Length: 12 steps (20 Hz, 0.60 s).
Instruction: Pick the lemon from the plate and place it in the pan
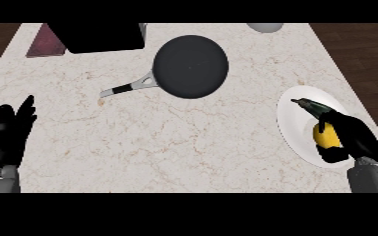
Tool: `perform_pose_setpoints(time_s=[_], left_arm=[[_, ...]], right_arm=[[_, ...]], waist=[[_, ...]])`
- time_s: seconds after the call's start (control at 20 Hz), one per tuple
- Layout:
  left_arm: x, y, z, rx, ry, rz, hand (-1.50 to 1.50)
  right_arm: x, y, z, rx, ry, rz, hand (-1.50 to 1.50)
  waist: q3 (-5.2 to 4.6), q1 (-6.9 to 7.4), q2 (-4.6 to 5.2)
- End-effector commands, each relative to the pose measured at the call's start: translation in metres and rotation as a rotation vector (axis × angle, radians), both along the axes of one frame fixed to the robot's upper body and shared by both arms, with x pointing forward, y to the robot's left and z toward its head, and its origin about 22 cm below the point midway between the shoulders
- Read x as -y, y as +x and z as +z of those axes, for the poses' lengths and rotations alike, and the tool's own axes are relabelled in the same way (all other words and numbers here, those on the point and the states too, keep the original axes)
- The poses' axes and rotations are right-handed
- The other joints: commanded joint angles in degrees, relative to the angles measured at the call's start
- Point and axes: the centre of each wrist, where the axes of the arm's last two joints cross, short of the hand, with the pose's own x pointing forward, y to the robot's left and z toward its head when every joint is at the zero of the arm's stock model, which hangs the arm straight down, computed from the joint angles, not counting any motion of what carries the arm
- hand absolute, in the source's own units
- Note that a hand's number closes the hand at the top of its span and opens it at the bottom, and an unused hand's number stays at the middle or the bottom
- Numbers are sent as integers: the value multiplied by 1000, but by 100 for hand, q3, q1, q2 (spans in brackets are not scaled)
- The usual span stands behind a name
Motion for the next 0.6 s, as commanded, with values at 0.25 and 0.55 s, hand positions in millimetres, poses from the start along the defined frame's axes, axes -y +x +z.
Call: perform_pose_setpoints(time_s=[0.25, 0.55], left_arm=[[5, 2, 1, 2, 3, -23, 0], [19, 18, 3, 3, -16, -92, 0]], right_arm=[[-119, 16, 51, 471, 48, -340, 150], [-199, 6, 115, 587, 14, -374, 150]], waist=[[116, 181, 66], [140, 506, 194]])
